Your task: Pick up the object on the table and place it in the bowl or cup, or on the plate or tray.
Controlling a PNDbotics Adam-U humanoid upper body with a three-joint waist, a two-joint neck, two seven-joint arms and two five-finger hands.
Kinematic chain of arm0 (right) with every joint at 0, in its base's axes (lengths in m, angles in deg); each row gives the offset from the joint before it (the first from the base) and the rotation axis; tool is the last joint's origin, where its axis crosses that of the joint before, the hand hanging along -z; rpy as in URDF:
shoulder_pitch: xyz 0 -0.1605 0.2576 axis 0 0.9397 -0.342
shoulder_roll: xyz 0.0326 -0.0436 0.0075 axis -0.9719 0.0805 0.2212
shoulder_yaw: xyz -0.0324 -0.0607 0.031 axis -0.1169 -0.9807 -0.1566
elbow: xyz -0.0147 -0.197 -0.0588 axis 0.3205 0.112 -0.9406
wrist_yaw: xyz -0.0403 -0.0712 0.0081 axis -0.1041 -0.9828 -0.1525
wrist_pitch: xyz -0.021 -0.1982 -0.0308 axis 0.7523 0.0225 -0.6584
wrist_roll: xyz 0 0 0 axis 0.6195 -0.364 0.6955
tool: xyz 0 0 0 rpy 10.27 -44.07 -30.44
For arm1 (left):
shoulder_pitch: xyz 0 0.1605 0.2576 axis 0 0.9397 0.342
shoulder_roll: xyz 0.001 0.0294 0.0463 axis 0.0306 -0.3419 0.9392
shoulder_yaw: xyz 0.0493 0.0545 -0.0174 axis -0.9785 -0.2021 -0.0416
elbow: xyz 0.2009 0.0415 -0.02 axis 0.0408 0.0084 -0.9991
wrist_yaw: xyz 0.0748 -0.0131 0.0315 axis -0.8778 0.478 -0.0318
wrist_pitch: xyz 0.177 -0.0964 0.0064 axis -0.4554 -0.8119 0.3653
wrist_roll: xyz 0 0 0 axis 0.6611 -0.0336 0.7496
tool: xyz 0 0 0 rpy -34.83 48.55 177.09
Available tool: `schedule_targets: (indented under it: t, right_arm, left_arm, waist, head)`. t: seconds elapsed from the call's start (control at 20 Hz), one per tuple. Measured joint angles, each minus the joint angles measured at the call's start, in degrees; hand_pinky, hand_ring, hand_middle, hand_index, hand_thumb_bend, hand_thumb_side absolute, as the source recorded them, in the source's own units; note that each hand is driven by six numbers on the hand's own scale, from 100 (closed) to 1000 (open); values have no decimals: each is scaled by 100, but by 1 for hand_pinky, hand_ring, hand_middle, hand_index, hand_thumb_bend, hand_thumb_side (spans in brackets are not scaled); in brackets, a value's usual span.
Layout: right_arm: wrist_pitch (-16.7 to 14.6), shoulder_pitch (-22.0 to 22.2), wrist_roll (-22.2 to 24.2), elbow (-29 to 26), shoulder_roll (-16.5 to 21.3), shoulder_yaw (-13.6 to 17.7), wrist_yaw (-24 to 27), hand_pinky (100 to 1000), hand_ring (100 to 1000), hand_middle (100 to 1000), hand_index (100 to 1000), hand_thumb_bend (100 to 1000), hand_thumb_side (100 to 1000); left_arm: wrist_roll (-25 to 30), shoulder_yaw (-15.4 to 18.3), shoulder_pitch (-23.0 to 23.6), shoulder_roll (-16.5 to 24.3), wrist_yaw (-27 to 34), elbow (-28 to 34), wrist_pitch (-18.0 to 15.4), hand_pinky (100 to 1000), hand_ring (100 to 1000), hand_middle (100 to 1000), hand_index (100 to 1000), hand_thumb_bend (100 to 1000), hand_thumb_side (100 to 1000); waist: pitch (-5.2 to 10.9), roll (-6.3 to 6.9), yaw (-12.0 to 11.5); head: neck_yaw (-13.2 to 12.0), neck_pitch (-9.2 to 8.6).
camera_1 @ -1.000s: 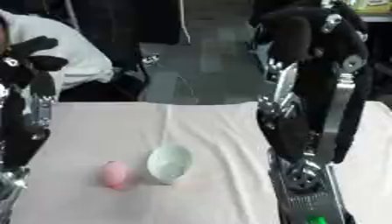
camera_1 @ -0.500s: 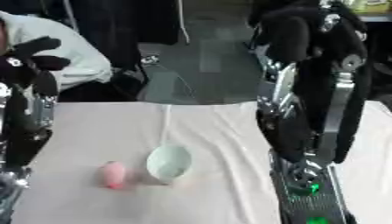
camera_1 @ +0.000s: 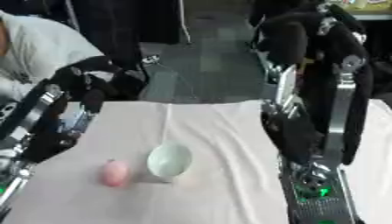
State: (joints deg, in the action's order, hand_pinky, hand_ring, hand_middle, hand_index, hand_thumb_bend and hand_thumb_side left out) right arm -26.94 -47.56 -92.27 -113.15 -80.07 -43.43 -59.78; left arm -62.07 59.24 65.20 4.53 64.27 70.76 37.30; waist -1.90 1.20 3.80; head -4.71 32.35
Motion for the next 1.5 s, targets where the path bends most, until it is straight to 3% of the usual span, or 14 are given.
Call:
schedule_targets:
  t: [0.15, 0.25, 0.3, 0.35, 0.4, 0.6, 0.8, 1.05, 1.5]
  right_arm:
    - [17, 6, 71, 0, 0, -24, 21, 114, 411, 459, 574, 100, 616]
    - [22, 12, 100, 0, -1, -33, 44, 115, 411, 459, 574, 100, 617]
    - [19, 26, 116, 0, -2, -35, 46, 115, 411, 460, 574, 100, 623]
    - [21, 42, 128, 0, -2, -35, 46, 114, 411, 460, 574, 100, 619]
    - [21, 54, 134, 0, -2, -35, 47, 112, 412, 461, 575, 100, 622]
    - [32, 58, 187, 0, -44, -43, 56, 111, 411, 461, 575, 100, 622]
    - [40, 82, 217, 0, -50, -66, 89, 110, 411, 460, 574, 100, 616]
    - [49, 100, 260, 0, -51, -74, 100, 108, 411, 461, 574, 100, 621]
    - [72, 101, 330, 0, -52, -105, 144, 106, 411, 461, 574, 100, 622]
  left_arm:
    - [715, -65, -240, 391, 172, -245, 311, 750, 681, 862, 990, 550, 550]
    - [1186, -130, -389, 589, 92, -421, 447, 784, 733, 893, 1000, 622, 512]
    - [1428, -173, -450, 688, 9, -515, 504, 792, 743, 890, 1000, 614, 516]
    - [1677, -217, -518, 769, -106, -610, 554, 834, 822, 963, 1000, 685, 483]
    - [1973, -271, -593, 841, -279, -726, 630, 849, 853, 979, 1000, 722, 462]
    - [3263, -426, -819, 1013, -1211, -1180, 965, 896, 918, 1000, 1000, 755, 449]
    - [4230, -596, -1037, 1121, -1935, -1523, 1077, 949, 989, 1000, 1000, 769, 464]
    - [4534, -936, -1202, 1190, -2405, -2017, 922, 961, 1000, 1000, 1000, 793, 476]
    - [4573, -1387, -1467, 1312, -2789, -2930, 440, 966, 1000, 1000, 1000, 837, 455]
  waist:
    - [25, 19, 27]
    - [27, 32, 44]
    - [30, 41, 60]
    - [32, 50, 74]
    - [37, 57, 75]
    - [59, 63, 75]
    - [61, 78, 94]
    - [66, 89, 109]
    - [89, 111, 143]
  head:
    - [-46, 34]
    - [-60, 36]
    - [-73, 37]
    - [-91, 37]
    - [-93, 37]
    - [-123, 50]
    - [-148, 53]
    - [-150, 53]
    - [-191, 53]
